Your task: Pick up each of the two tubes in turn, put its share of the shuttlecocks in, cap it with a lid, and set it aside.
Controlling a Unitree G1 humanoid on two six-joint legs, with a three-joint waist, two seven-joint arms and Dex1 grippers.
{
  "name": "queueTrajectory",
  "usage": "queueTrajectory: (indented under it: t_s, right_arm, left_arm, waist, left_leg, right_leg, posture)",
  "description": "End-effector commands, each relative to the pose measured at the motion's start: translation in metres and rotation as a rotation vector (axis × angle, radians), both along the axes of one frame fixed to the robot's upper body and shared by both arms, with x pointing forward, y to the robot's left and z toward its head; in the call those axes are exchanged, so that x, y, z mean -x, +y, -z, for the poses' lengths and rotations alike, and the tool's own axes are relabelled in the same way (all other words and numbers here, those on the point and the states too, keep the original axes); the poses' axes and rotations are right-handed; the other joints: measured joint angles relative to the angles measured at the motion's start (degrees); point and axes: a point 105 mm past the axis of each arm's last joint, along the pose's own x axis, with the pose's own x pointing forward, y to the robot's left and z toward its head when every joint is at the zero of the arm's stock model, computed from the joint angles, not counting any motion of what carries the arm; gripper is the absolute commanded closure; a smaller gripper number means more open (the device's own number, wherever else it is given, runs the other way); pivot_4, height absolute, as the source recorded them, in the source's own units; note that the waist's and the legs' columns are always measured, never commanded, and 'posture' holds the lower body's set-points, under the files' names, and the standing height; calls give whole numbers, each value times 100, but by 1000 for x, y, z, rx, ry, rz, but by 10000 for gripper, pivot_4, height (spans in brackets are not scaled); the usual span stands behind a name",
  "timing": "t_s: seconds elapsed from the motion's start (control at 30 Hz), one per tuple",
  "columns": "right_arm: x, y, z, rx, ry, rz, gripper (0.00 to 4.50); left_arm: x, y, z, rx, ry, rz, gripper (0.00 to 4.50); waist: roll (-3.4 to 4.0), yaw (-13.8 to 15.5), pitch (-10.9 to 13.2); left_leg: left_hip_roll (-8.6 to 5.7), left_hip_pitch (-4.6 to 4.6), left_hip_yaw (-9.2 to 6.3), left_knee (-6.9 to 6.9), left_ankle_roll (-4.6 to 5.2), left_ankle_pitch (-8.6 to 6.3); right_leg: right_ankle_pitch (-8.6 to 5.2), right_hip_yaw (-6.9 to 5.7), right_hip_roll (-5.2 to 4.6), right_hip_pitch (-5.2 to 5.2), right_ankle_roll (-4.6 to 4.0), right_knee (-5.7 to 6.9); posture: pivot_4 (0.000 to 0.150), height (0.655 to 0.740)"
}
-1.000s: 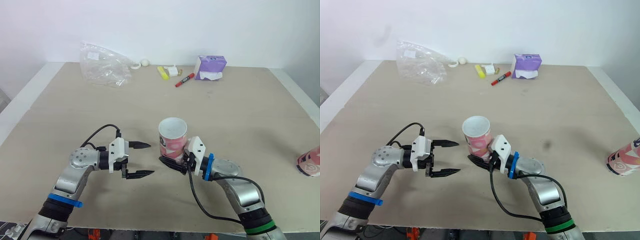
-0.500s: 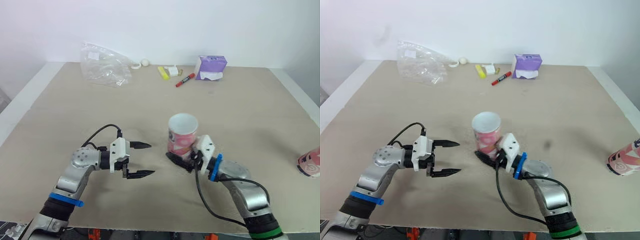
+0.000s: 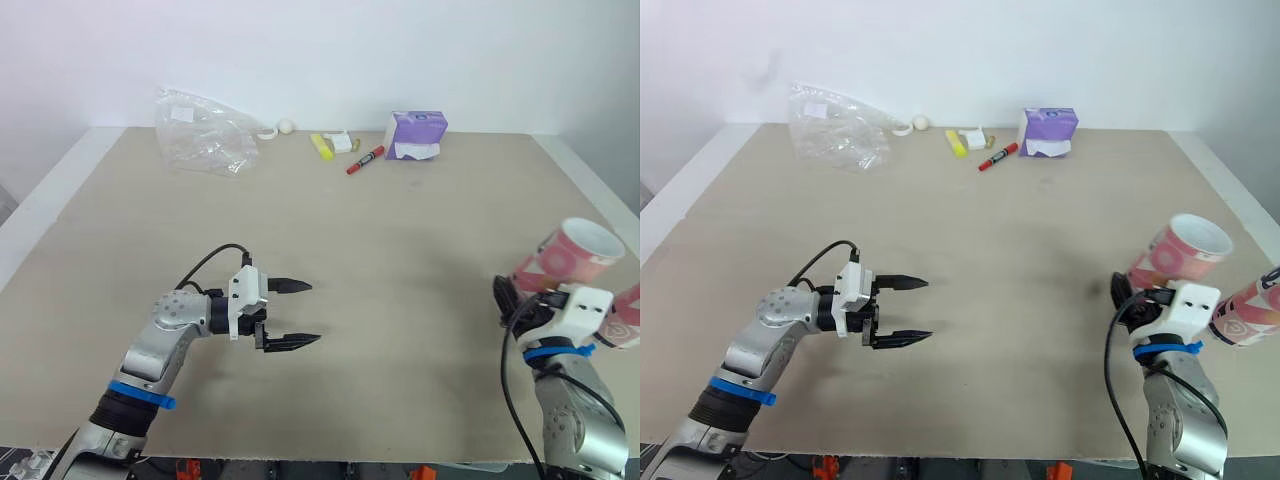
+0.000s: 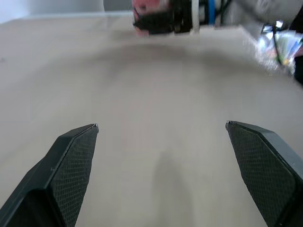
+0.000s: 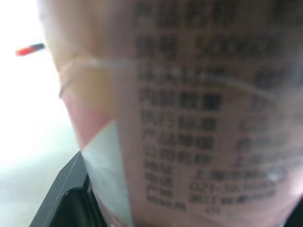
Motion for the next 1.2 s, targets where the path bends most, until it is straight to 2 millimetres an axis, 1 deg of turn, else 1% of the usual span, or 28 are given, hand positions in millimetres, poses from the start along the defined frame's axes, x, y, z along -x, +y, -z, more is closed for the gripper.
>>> queueTrajectory:
  t_s: [0.03,0.13,0.17,0.4,0.43,0.53,0.6,0.77,0.87,0.97,1.03,1.2]
  right_arm:
    - [-3,-10,-12,17,-47,32,12633]
    - [-7,-16,-8,8,-36,47,12633]
    - [-8,-18,-7,8,-31,50,12633]
    - [-12,-26,0,14,-8,70,12633]
    - [-12,-27,1,6,-4,73,7856]
    - [-11,-26,1,7,-2,63,1099]
    - [-9,-24,1,12,0,54,1099]
    - [3,-20,-1,49,9,30,1099]
    - [12,-19,-6,54,4,30,1099]
    - [24,-16,-11,72,7,22,1099]
    - [33,-14,-14,80,14,8,1099]
    - [50,-9,-19,99,40,-19,1099]
  left_arm:
    - [2,-2,-11,24,-30,8,0]
    - [3,-2,-12,26,-27,9,0]
    - [3,-2,-12,28,-27,9,0]
    - [2,-4,-14,47,-26,-6,0]
    - [3,-5,-13,46,-26,-5,0]
    - [4,-5,-11,44,-23,-3,0]
    - [5,-5,-10,41,-22,-3,0]
    - [7,-5,-6,26,-21,2,0]
    - [9,-5,-4,21,-18,8,0]
    - [9,-5,-2,15,-14,13,0]
    - [9,-5,-1,10,-12,19,0]
    - [8,-6,0,5,-11,30,0]
  waist:
    - [10,-2,6]
    - [11,-2,7]
    - [11,-2,7]
    - [10,-4,7]
    - [10,-4,7]
    - [10,-3,7]
    - [10,-2,8]
    - [11,3,8]
    - [11,1,8]
    - [13,3,9]
    - [13,3,9]
    - [14,4,10]
  left_leg:
    - [1,9,10,0,0,0]
    - [1,19,18,0,3,1]
    - [1,23,23,0,4,2]
    - [-2,37,46,0,6,3]
    - [-2,37,48,0,7,3]
    - [-2,37,49,0,8,2]
    - [-2,37,49,0,11,0]
    - [-1,36,49,-2,20,-6]
    - [-1,35,51,-3,22,-7]
    - [-1,35,51,-4,22,-7]
    - [0,35,50,-5,22,-7]
    - [0,35,50,-6,22,-8]
  right_leg:
    - [-2,10,2,0,-2,10]
    - [-7,20,4,3,2,21]
    - [-16,25,4,3,17,24]
    - [-16,67,7,3,22,37]
    - [-16,75,10,3,22,36]
    - [-15,81,14,3,21,36]
    - [-16,83,14,1,19,38]
    - [-20,82,15,0,13,38]
    - [-21,85,14,-1,12,38]
    - [-23,85,13,-3,14,38]
    - [-41,83,14,-3,40,38]
    - [-43,84,12,-3,42,38]
  posture:
    - [1500,7400]
    - [1500,7400]
    - [1500,7400]
    - [1500,7400]
    - [1500,7400]
    - [1500,7400]
    - [1500,7400]
    - [1500,7400]
    - [1500,7400]
    - [1500,7400]
    - [1500,7400]
    - [1500,7400]
